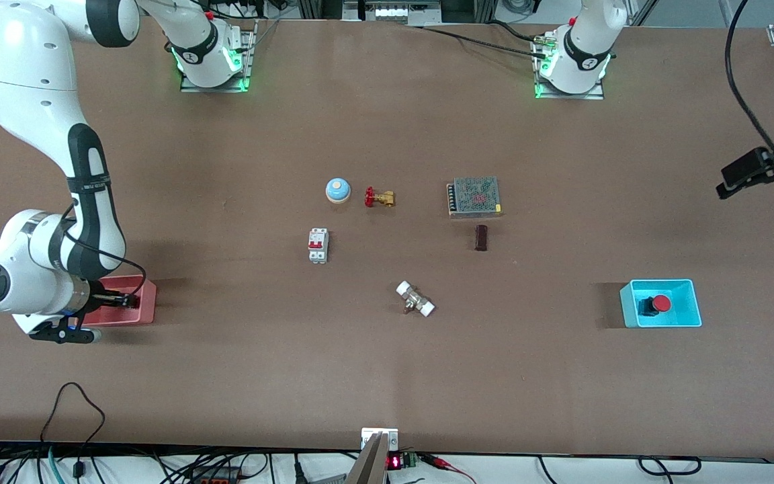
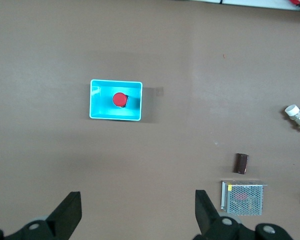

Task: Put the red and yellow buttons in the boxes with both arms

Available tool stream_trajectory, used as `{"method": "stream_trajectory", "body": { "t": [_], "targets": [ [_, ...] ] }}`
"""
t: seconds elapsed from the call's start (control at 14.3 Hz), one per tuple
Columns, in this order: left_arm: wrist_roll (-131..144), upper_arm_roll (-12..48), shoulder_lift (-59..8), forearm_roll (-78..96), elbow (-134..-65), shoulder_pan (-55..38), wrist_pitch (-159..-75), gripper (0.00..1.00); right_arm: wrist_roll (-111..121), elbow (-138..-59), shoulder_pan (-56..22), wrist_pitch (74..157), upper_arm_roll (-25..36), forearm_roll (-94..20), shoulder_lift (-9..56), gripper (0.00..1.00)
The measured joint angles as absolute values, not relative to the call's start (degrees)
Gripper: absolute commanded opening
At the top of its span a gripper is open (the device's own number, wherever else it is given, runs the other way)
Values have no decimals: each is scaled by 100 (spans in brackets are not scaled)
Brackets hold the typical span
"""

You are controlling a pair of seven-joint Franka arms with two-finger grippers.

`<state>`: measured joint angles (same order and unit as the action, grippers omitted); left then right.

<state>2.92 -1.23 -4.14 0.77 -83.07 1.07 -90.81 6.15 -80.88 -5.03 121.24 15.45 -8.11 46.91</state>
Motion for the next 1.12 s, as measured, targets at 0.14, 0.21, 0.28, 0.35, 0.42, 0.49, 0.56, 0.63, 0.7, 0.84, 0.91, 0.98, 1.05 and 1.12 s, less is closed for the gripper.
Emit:
{"method": "stream_trajectory", "body": {
  "t": [0.14,0.21,0.28,0.35,0.42,0.49,0.56,0.63,0.7,0.84,0.91,0.98,1.05,1.12],
  "targets": [
    [281,-119,-268,76,-8358,104,-9074,100,615,-8006,-503,12121,1537,-815,4684,100],
    [273,-108,-248,74,-8432,96,-9099,100,615,-7944,-505,12110,1531,-817,4659,100],
    [271,-80,-251,69,-8564,94,-9229,100,615,-7890,-510,12061,1522,-819,4595,100],
    [271,-60,-258,64,-8762,94,-9461,100,615,-7844,-514,11943,1519,-821,4476,100],
    [271,-55,-267,62,-8962,94,-9691,100,615,-7814,-516,11782,1517,-821,4314,100],
    [271,-55,-274,61,-9088,98,-9820,100,615,-7793,-518,11608,1517,-822,4112,100],
    [271,-55,-274,60,-9142,104,-9876,100,615,-7781,-519,11418,1515,-823,3890,100],
    [271,-55,-270,59,-9153,113,-9880,100,616,-7770,-523,11154,1510,-823,3629,100],
    [271,-56,-261,58,-9154,123,-9876,100,623,-7758,-532,10841,1500,-824,3379,100],
    [271,-58,-245,56,-9154,140,-9870,100,625,-7748,-605,10252,1469,-825,2882,100],
    [271,-59,-244,55,-9154,142,-9869,100,625,-7745,-688,10018,1458,-825,2649,100],
    [271,-58,-244,55,-9154,142,-9869,100,624,-7743,-781,9785,1455,-824,2417,100],
    [271,-59,-244,55,-9154,142,-9868,100,618,-7743,-854,9542,1455,-807,2194,100],
    [271,-58,-244,55,-9155,142,-9863,100,618,-7749,-894,9180,1456,-706,1870,100]
  ]
}}
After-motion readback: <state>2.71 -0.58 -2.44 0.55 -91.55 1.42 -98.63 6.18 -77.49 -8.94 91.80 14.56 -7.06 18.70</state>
